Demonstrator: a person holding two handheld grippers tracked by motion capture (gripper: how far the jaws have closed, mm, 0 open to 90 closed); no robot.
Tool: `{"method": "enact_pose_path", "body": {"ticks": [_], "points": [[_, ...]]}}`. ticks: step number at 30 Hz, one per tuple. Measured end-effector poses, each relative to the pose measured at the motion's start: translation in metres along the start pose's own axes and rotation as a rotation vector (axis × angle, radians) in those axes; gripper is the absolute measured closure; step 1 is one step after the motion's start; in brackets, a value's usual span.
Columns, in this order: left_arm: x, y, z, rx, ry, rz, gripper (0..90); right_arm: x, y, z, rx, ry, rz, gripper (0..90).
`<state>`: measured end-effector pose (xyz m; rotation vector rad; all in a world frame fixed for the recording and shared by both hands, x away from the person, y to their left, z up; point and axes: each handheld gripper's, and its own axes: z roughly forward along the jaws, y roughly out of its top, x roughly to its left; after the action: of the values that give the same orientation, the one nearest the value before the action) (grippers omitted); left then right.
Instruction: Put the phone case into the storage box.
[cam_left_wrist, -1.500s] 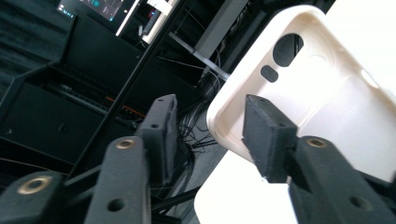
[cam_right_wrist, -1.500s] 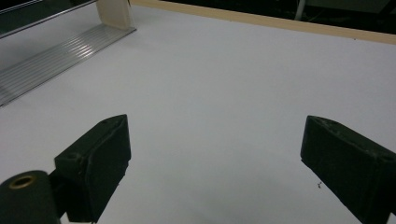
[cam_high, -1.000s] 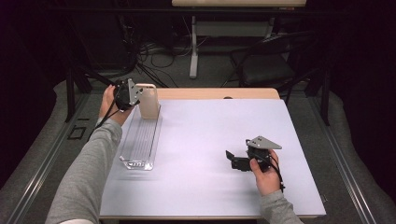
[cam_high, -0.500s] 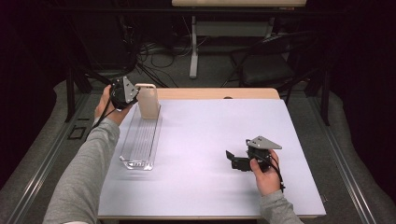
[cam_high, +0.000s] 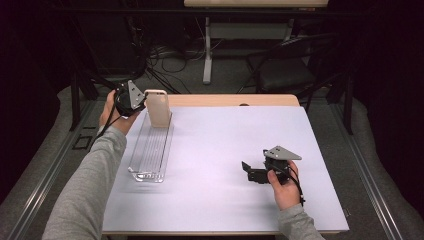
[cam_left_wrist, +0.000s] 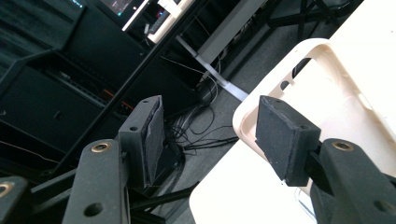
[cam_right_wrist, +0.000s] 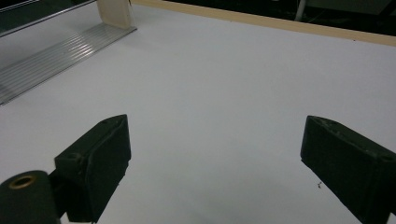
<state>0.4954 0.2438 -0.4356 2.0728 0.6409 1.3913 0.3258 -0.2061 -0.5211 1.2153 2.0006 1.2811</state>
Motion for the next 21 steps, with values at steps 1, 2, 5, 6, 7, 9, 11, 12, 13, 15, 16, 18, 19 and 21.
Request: {"method": "enact_pose_path", "body": {"ticks": [1, 2, 5, 6, 7, 9, 11, 12, 13, 15, 16, 18, 19, 21], "points": [[0.0, 0.001, -0.001, -0.001, -0.003, -0.014, 42.2, 0.0, 0.0, 0.0, 0.003, 0.001, -0.003, 8.3], [0.001, 0.001, -0.001, 0.0, -0.007, -0.02, 42.2, 0.0, 0.0, 0.0, 0.007, 0.002, -0.002, 8.3], [0.002, 0.003, -0.003, 0.0, -0.024, -0.064, 41.1, 0.0, 0.0, 0.0, 0.008, 0.004, -0.003, 8.3], [0.003, 0.003, -0.003, 0.0, -0.031, -0.075, 40.5, 0.0, 0.0, 0.0, 0.01, 0.004, -0.003, 8.3], [0.004, 0.004, -0.004, 0.001, -0.043, -0.096, 39.7, 0.0, 0.0, 0.0, 0.006, 0.004, -0.002, 8.3], [0.004, 0.004, -0.005, -0.003, -0.063, -0.119, 38.1, 0.0, 0.0, 0.0, 0.005, 0.004, -0.002, 8.3], [0.005, 0.004, -0.006, -0.012, -0.093, -0.146, 37.2, 0.0, 0.0, 0.0, 0.009, 0.003, -0.002, 8.3], [0.005, 0.005, -0.007, -0.014, -0.11, -0.16, 37.1, 0.0, 0.0, 0.0, 0.009, 0.004, -0.002, 8.3], [0.005, 0.005, -0.008, -0.015, -0.119, -0.17, 37.1, 0.0, 0.0, 0.0, 0.009, 0.004, -0.002, 8.3], [0.006, 0.006, -0.009, -0.019, -0.146, -0.213, 37.0, 0.0, 0.0, 0.0, 0.008, 0.006, -0.005, 8.3], [0.008, 0.006, -0.01, -0.019, -0.174, -0.256, 37.0, 0.0, 0.0, 0.0, 0.009, 0.008, -0.004, 8.3], [0.009, 0.005, -0.01, -0.021, -0.232, -0.333, 38.0, 0.0, 0.0, 0.0, 0.009, 0.007, -0.007, 8.3], [0.01, 0.005, -0.011, -0.011, -0.243, -0.357, 40.1, 0.0, 0.0, 0.0, 0.01, 0.008, -0.005, 8.3], [0.012, 0.003, -0.01, -0.007, -0.262, -0.402, 40.1, 0.0, 0.0, 0.0, 0.008, 0.009, -0.004, 8.3]]}}
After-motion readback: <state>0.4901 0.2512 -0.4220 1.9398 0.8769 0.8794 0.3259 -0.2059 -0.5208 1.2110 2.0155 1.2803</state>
